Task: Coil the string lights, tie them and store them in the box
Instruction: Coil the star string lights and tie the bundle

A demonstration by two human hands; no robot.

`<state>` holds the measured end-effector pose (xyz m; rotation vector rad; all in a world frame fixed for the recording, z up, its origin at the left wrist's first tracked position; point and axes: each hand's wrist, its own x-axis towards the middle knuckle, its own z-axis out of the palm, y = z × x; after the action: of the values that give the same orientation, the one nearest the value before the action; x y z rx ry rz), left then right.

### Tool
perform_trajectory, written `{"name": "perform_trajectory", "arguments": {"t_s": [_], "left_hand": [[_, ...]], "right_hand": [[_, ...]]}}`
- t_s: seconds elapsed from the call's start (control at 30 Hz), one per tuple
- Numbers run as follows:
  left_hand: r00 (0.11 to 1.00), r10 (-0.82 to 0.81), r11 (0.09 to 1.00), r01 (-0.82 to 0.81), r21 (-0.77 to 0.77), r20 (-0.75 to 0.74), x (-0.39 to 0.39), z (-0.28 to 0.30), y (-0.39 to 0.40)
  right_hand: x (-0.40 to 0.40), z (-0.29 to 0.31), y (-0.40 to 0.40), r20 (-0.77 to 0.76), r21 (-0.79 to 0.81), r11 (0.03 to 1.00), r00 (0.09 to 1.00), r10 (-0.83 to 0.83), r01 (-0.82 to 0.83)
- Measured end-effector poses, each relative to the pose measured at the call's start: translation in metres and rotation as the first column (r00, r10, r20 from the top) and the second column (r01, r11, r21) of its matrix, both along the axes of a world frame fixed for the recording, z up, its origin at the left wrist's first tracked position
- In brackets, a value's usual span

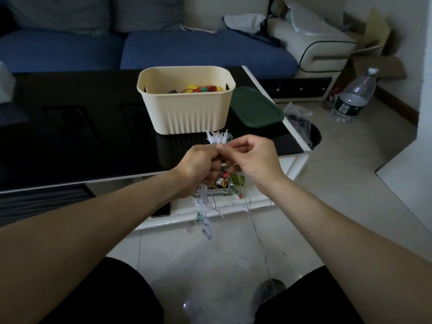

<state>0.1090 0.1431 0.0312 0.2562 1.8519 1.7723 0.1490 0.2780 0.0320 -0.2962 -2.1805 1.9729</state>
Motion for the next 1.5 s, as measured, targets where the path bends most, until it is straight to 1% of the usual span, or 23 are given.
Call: {"name": "perform_trajectory", "arguments": {"t_s": [0.1,0.2,0.27,0.37,0.43,0.5,0.57,0.73,0.83,0.9,1.0,1.1,1.17,1.23,1.3,1.37,1.43,1.5], "left_hand": [[1.0,-0.024,1.0,0.024,0.008,0.003,0.0,0.003,-0.003],[0.998,-0.053,0.999,0.053,0.008,-0.031,0.0,0.002,-0.005],[0.995,-0.062,0.998,0.061,-0.024,-0.077,0.001,0.0,-0.005],[0.991,-0.005,0.998,-0.004,-0.064,-0.132,0.002,-0.002,-0.003],[0.989,0.059,0.997,-0.066,-0.05,-0.137,0.0,-0.002,-0.003],[0.991,0.08,0.996,-0.083,-0.017,-0.106,-0.003,-0.002,-0.004],[0.995,0.051,0.998,-0.053,-0.021,-0.084,-0.004,-0.003,-0.004],[0.994,0.0,0.995,-0.011,-0.1,-0.109,-0.002,-0.004,-0.003],[0.989,0.025,0.99,-0.045,-0.134,-0.147,-0.002,-0.006,-0.003],[0.983,0.063,0.987,-0.087,-0.133,-0.174,-0.001,-0.006,-0.003],[0.983,0.115,0.99,-0.125,-0.063,-0.144,-0.002,-0.005,-0.004],[0.975,0.183,0.983,-0.183,0.005,-0.124,-0.005,-0.003,-0.005],[0.957,0.252,0.968,-0.248,0.045,-0.142,-0.007,-0.001,-0.006],[0.937,0.308,0.951,-0.299,0.075,-0.167,-0.012,0.003,-0.008],[0.917,0.354,0.935,-0.341,0.101,-0.183,-0.017,0.007,-0.012],[0.916,0.379,0.92,-0.358,0.16,-0.128,-0.021,0.012,-0.017],[0.943,0.331,0.916,-0.312,0.251,-0.04,-0.021,0.016,-0.019],[0.963,0.269,0.902,-0.262,0.341,0.03,-0.019,0.019,-0.02]], "right_hand": [[0.001,-0.001,-0.003,0.061,0.053,0.998,0.998,0.016,-0.02],[0.001,0.002,-0.004,0.086,0.007,1.0,0.996,0.017,-0.017],[0.002,0.005,-0.002,0.099,-0.036,0.999,0.995,0.026,-0.023],[0.002,0.007,-0.002,0.09,-0.122,0.987,0.989,0.118,-0.106],[0.002,0.006,-0.002,0.064,-0.128,0.984,0.989,0.133,-0.124],[0.001,0.005,-0.002,0.042,-0.084,0.991,0.994,0.104,-0.1],[0.001,0.002,-0.002,0.024,-0.043,0.997,0.997,0.067,-0.066],[0.002,-0.003,-0.003,0.037,-0.025,0.999,0.998,-0.041,0.042],[0.0,-0.008,-0.005,0.076,0.009,0.997,0.994,-0.076,0.076],[-0.002,-0.01,-0.008,0.114,0.025,0.998,0.992,-0.061,0.058],[0.001,-0.004,-0.014,0.2,-0.001,0.999,0.979,0.041,-0.042],[0.003,-0.002,-0.013,0.205,0.034,0.983,0.964,0.168,-0.179],[0.003,-0.004,-0.01,0.188,0.123,0.959,0.955,0.231,-0.256],[0.002,-0.008,-0.007,0.17,0.279,0.912,0.95,0.261,-0.3],[0.0,-0.011,-0.004,0.146,0.367,0.881,0.954,0.264,-0.3],[-0.002,-0.013,0.0,0.145,0.421,0.861,0.959,0.245,-0.284],[-0.004,-0.015,0.003,0.189,0.419,0.856,0.952,0.243,-0.301],[-0.004,-0.018,0.005,0.278,0.326,0.868,0.916,0.29,-0.374]]}}
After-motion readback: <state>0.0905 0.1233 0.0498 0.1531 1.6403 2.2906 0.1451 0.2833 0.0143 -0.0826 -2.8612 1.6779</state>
